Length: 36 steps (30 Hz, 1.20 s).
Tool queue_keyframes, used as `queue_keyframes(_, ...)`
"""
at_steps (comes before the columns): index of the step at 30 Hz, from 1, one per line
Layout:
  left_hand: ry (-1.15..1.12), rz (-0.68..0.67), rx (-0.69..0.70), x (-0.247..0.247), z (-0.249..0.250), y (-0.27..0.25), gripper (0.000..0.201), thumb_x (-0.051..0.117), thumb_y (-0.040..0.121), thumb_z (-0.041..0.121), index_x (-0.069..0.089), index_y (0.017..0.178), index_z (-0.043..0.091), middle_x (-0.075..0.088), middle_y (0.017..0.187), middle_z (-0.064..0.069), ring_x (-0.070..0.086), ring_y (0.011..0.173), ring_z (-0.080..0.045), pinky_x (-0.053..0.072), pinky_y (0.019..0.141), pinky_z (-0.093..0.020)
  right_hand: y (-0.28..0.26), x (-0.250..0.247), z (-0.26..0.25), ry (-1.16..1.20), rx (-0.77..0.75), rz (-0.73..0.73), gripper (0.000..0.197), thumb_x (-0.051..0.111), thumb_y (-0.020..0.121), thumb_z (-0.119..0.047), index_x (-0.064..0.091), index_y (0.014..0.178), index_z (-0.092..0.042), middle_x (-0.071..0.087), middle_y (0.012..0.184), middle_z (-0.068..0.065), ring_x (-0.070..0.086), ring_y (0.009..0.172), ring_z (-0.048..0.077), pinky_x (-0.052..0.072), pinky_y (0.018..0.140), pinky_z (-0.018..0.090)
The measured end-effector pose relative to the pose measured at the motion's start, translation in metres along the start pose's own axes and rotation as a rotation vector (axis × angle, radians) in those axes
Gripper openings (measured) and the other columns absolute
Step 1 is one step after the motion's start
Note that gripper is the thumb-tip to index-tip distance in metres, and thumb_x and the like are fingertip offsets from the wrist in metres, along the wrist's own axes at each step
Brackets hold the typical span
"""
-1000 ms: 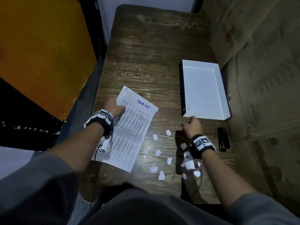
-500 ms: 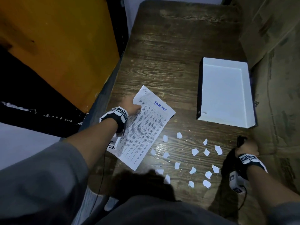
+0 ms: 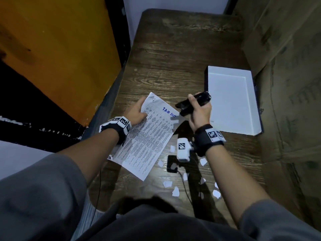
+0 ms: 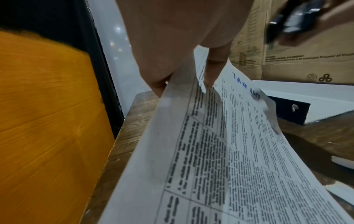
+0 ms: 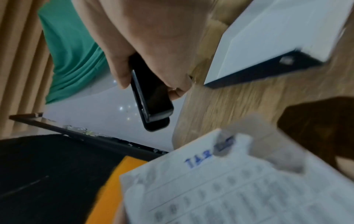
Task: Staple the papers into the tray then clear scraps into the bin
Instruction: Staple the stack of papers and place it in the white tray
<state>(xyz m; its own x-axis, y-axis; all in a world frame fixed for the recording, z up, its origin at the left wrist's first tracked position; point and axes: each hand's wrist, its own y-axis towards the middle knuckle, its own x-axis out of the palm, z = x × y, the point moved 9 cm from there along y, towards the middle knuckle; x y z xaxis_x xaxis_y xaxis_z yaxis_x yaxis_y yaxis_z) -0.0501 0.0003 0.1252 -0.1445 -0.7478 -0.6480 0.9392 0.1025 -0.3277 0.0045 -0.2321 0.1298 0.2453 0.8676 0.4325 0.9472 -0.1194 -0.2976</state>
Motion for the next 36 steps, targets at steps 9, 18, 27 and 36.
queue_keyframes(9,-0.103,-0.007,0.088,-0.012,-0.007,-0.017,0.068,0.05,0.082,0.001,0.034,0.137,0.037,0.066,0.119,-0.012,0.066,0.1,-0.032,0.054,0.088,-0.052,-0.003,0.057,0.038,0.032,0.035,0.018,0.028,0.076,0.076,-0.004,0.056,0.096,-0.006,0.064,0.101,0.029,0.066,0.086,0.028,0.056,0.088,0.048)
queue_keyframes(18,-0.1,-0.019,0.132,-0.016,-0.009,-0.021,0.067,0.051,0.082,0.004,0.033,0.14,0.031,0.064,0.123,-0.007,0.065,0.106,-0.026,0.053,0.092,-0.045,-0.016,0.06,0.051,0.043,0.096,0.052,0.02,0.073,0.079,0.0,0.058,0.091,-0.007,0.066,0.094,0.017,0.065,0.084,0.026,0.053,0.092,0.048)
queue_keyframes(27,-0.006,-0.044,0.112,-0.008,-0.001,-0.025,0.072,0.048,0.09,0.001,0.013,0.152,0.013,0.052,0.131,-0.02,0.061,0.099,-0.038,0.048,0.079,-0.041,-0.031,0.088,0.041,0.13,0.069,-0.001,0.018,0.069,0.081,0.003,0.055,0.075,-0.006,0.064,0.069,0.011,0.065,0.058,0.021,0.057,0.063,0.035)
queue_keyframes(36,0.041,-0.027,0.161,-0.013,0.008,-0.029,0.069,0.048,0.09,0.002,0.021,0.15,0.018,0.047,0.134,-0.036,0.055,0.063,-0.022,0.036,0.054,-0.026,-0.032,0.097,0.036,0.132,0.016,0.041,0.018,0.067,0.081,0.004,0.054,0.074,-0.006,0.06,0.069,0.014,0.064,0.054,0.022,0.056,0.064,0.04)
